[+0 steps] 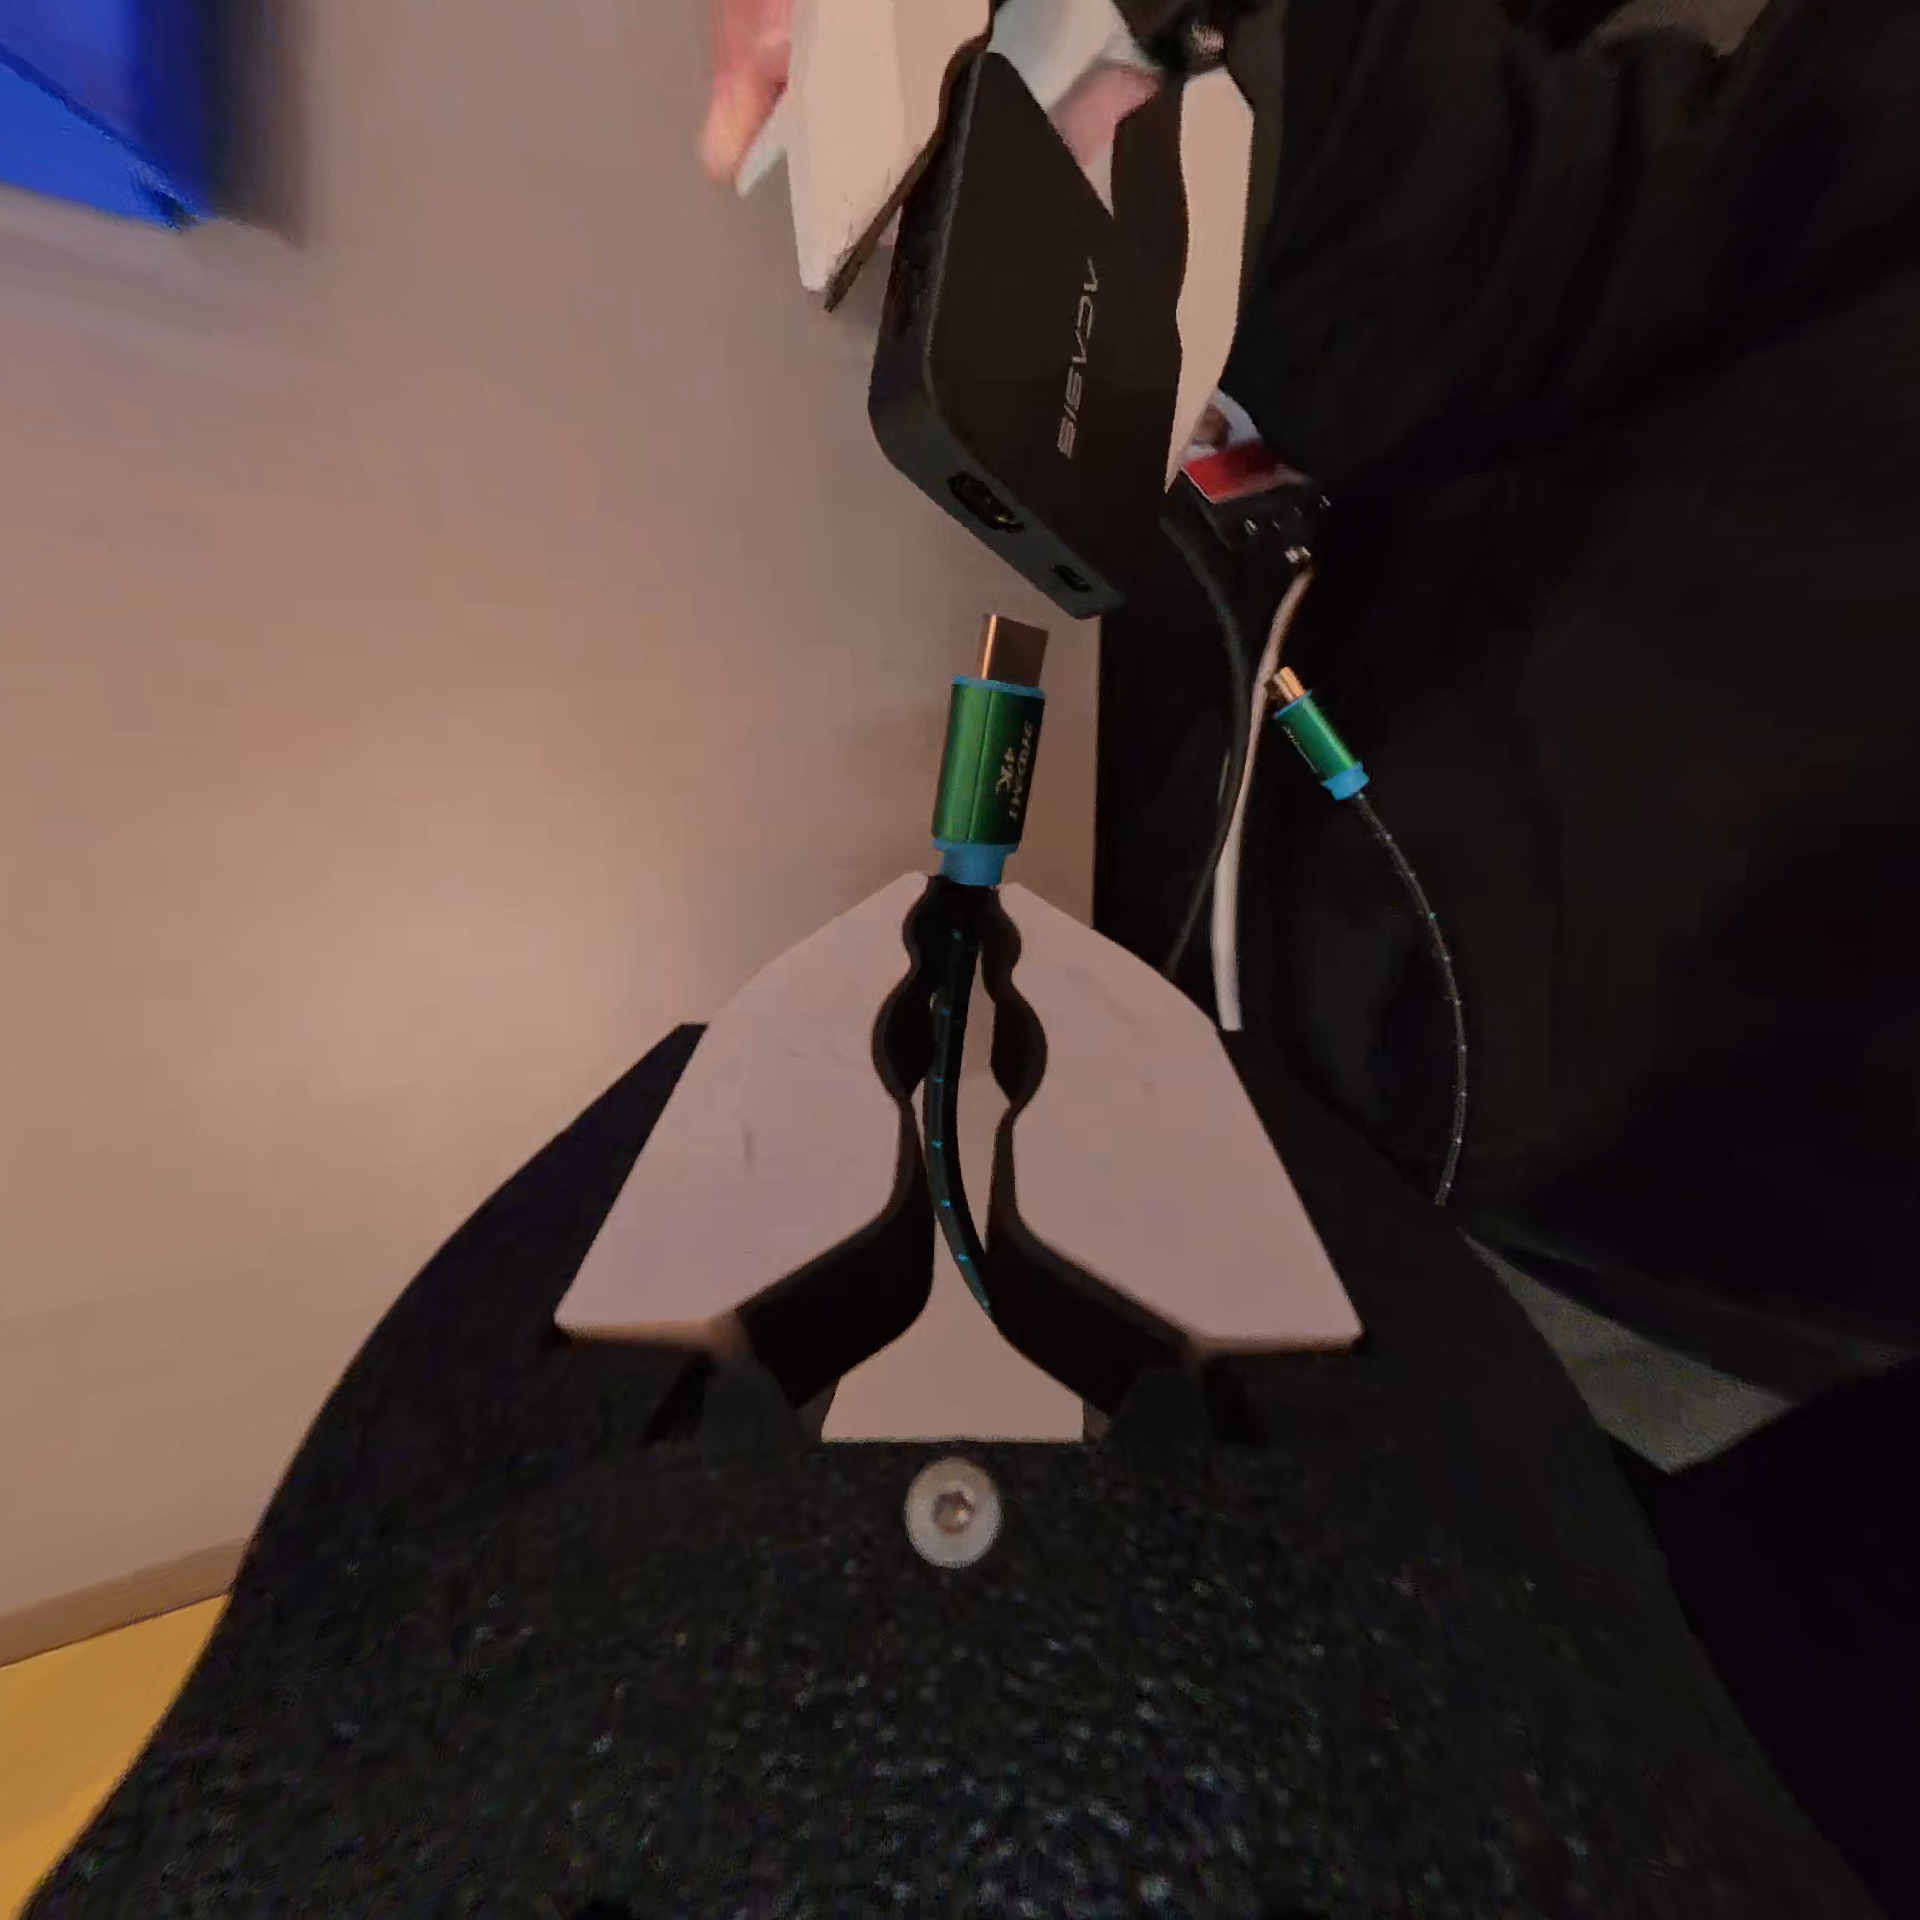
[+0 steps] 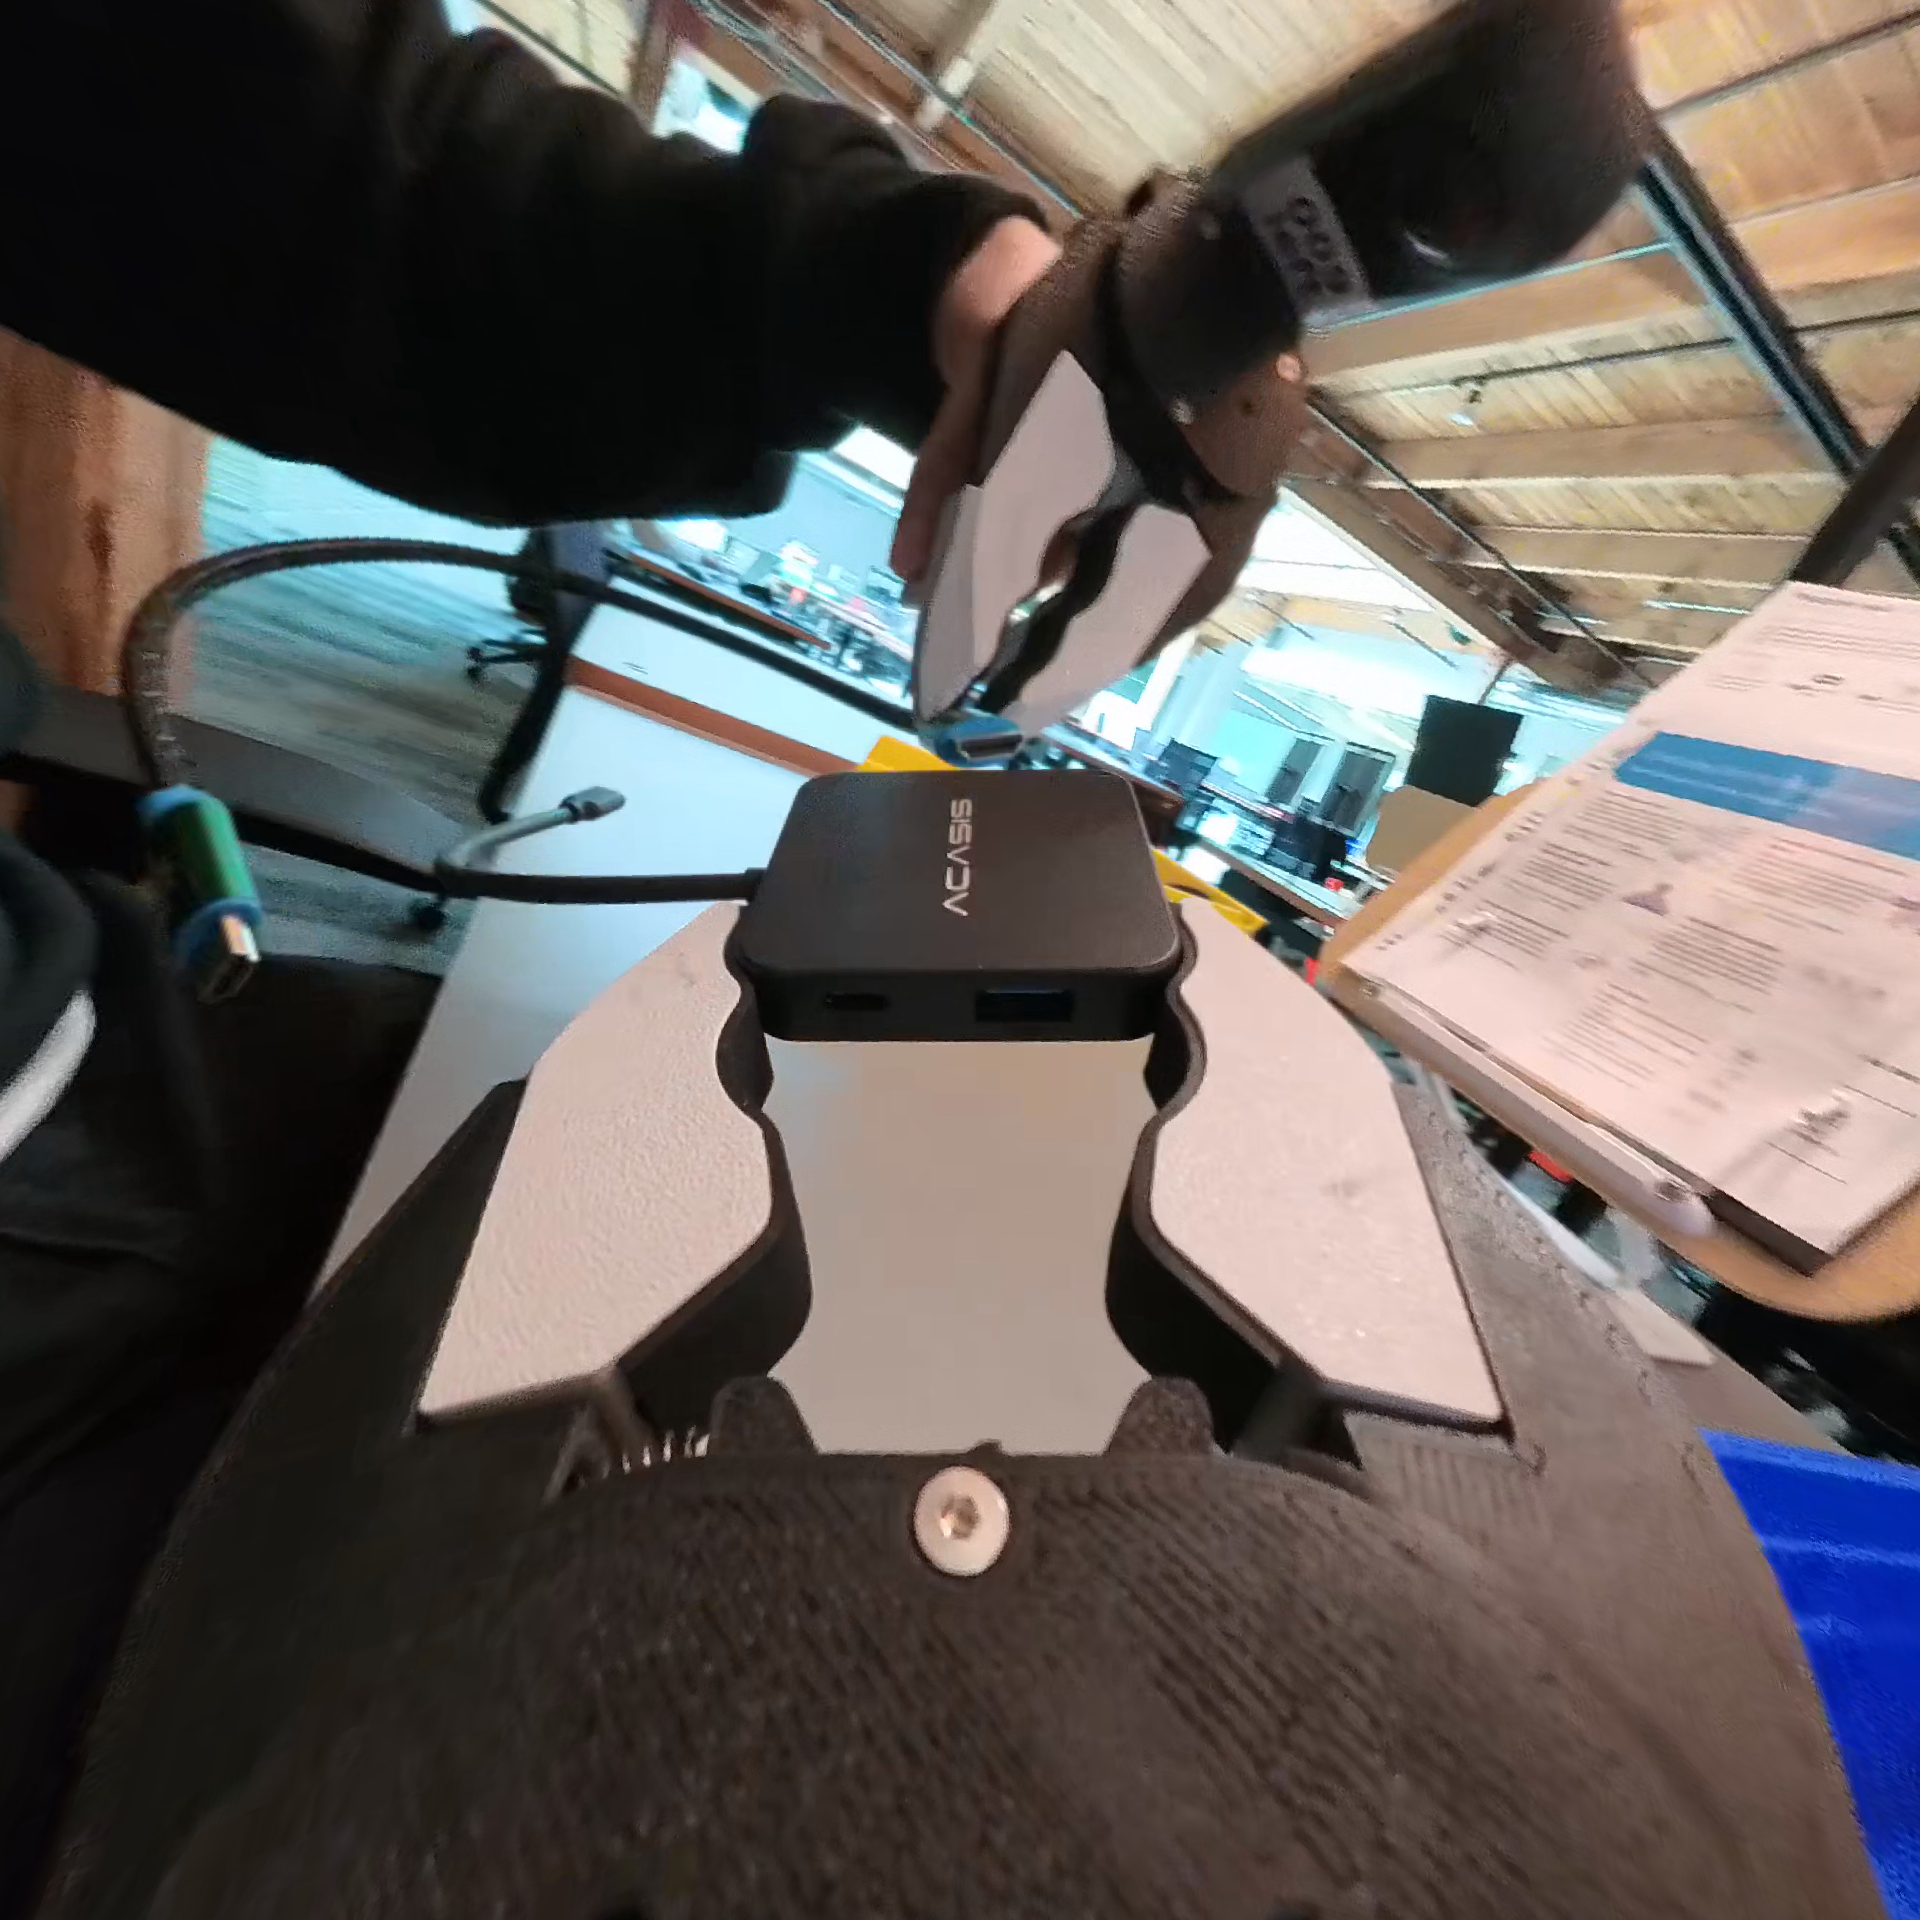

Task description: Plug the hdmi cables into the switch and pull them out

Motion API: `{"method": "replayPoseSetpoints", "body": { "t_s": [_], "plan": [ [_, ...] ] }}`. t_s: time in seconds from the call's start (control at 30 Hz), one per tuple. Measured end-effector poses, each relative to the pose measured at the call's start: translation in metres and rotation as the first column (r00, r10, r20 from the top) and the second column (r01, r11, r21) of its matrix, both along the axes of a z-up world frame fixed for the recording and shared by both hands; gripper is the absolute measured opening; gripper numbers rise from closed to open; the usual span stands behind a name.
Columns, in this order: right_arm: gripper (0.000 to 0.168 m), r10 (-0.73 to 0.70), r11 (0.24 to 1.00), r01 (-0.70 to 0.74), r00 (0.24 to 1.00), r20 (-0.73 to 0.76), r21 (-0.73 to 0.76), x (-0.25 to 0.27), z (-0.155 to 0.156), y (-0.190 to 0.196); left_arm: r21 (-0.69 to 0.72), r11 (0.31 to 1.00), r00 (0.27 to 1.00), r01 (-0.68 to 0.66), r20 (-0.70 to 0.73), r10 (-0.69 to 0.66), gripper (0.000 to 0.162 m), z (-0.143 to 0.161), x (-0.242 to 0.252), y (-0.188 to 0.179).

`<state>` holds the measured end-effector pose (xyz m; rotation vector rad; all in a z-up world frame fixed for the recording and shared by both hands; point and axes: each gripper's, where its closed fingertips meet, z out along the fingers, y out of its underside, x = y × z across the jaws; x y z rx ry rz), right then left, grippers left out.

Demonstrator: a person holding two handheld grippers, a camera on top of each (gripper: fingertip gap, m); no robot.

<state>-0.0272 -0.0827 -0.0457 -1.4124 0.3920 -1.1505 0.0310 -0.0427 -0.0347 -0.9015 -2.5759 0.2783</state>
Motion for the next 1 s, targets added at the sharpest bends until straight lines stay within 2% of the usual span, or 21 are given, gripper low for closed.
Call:
{"method": "replayPoseSetpoints", "body": {
  "t_s": [0.1, 0.33, 0.5, 0.7, 0.87, 1.0],
  "plan": [
    [0.073, 0.063, 0.998, -0.063, 0.998, 0.0, -0.002, -0.003, -0.001, 0.007, 0.11, 0.993, 1.0, 0.029, 0.002, -0.029, 0.005, -0.004, -0.004, 0.006],
    [0.072, 0.095, 0.994, -0.097, 0.995, -0.037, -0.042, -0.002, -0.009, 0.013, 0.295, 0.954, 0.998, 0.052, -0.048, -0.039, 0.006, -0.012, -0.009, 0.017],
    [0.073, 0.116, 0.991, -0.121, 0.99, -0.084, -0.049, 0.002, -0.016, 0.017, 0.291, 0.955, 0.998, 0.059, -0.023, -0.054, 0.006, -0.016, -0.009, 0.015],
    [0.072, 0.153, 0.988, -0.149, 0.977, -0.145, 0.037, 0.004, -0.019, 0.017, 0.285, 0.958, 1.0, 0.015, 0.008, -0.018, 0.006, -0.019, -0.005, 0.012],
    [0.072, 0.141, 0.99, -0.142, 0.976, -0.168, 0.008, 0.006, -0.022, 0.019, 0.308, 0.951, 0.999, 0.012, 0.033, -0.023, 0.005, -0.024, -0.002, 0.013],
    [0.072, 0.126, 0.992, -0.122, 0.979, -0.162, 0.033, 0.005, -0.018, 0.013, 0.273, 0.962, 0.999, 0.011, 0.029, -0.02, 0.005, -0.023, -0.006, 0.007]
  ]
}}
